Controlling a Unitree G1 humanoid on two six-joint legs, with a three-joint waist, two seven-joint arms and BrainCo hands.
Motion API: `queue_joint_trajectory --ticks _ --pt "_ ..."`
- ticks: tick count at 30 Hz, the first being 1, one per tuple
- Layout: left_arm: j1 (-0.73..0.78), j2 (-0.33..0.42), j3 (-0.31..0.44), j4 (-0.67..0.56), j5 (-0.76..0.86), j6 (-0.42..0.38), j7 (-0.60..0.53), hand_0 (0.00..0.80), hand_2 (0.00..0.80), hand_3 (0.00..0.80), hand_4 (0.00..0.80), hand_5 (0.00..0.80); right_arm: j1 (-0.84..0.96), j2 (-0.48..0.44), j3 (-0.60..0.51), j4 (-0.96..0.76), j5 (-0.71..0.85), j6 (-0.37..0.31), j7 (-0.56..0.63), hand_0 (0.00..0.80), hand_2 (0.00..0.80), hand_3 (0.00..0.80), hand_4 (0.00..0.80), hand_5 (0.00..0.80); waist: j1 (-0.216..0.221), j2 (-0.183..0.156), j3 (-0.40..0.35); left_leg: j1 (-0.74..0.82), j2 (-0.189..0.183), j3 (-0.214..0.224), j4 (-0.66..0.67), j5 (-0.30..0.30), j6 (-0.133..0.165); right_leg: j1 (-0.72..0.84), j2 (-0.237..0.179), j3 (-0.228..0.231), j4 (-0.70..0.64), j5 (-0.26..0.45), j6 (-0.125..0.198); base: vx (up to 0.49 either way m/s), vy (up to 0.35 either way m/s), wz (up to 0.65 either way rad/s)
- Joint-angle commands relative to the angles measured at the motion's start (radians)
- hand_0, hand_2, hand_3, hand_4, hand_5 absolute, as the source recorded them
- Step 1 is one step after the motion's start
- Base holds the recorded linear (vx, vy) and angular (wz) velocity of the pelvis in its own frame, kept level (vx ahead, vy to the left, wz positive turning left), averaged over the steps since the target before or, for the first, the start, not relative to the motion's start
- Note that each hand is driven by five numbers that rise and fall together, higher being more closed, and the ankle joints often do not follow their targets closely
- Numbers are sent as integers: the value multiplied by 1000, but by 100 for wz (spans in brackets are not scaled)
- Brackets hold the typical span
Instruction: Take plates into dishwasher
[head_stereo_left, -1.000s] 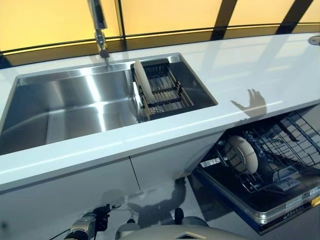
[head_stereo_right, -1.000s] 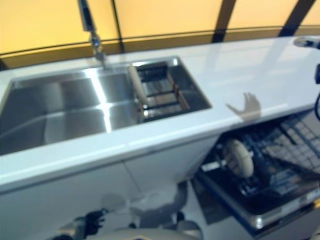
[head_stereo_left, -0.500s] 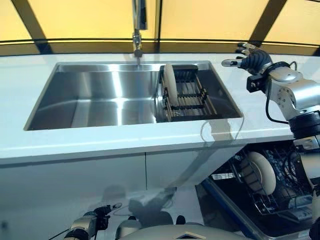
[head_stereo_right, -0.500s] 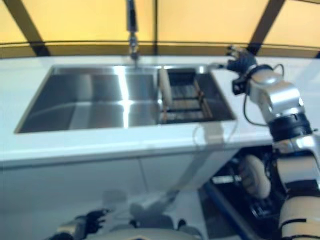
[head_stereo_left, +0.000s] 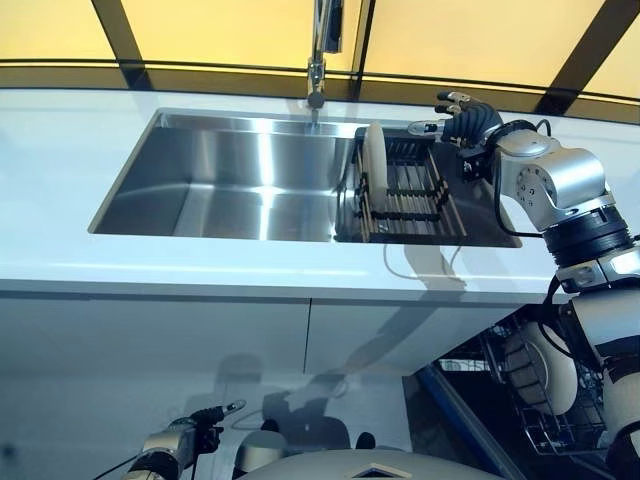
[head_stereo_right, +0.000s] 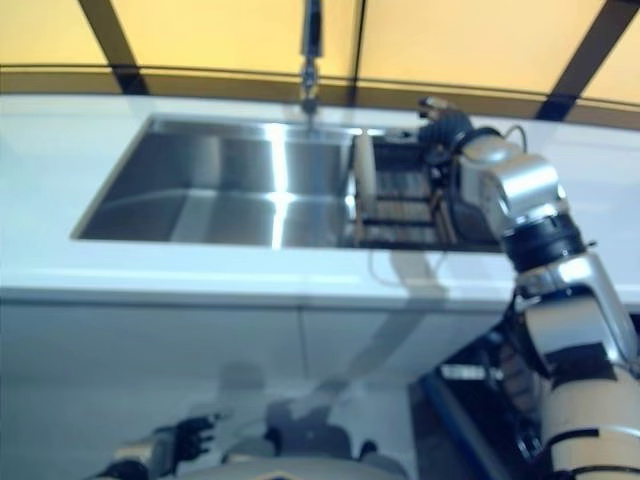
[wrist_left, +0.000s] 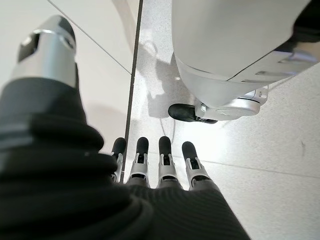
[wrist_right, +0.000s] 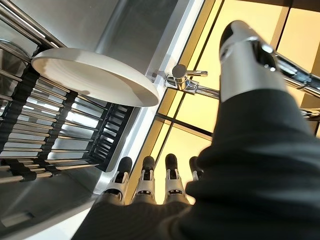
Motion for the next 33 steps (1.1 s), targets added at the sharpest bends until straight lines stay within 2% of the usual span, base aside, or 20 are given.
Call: queue_joint_trajectory --ticks 1,14,22,33 --pt "-79 29 -33 18 -39 6 19 0 0 0 0 0 -149 -8 42 33 56 -11 -80 0 0 0 0 0 21 -36 17 3 -55 -9 -2 -43 48 23 -39 -37 19 -5 48 -23 22 5" --pt "-101 38 -35 4 -45 20 23 0 0 0 0 0 -138 24 63 52 10 68 -92 0 0 0 0 0 20 -36 36 6 -55 0 -2 -45 58 9 -50 -23 38 0 62 -12 6 2" --pt "-122 30 -43 0 -76 31 43 0 0 0 0 0 -97 63 50 55 38 105 -173 0 0 0 0 0 12 -33 40 7 -55 7 -2 -48 60 5 -50 -14 40 0 64 0 0 0" --pt "-145 25 -48 -17 -115 54 78 0 0 0 0 0 -48 115 18 35 163 84 -285 0 0 0 0 0 13 -31 49 3 -57 3 0 -48 68 -5 -52 -9 53 -2 68 0 0 0"
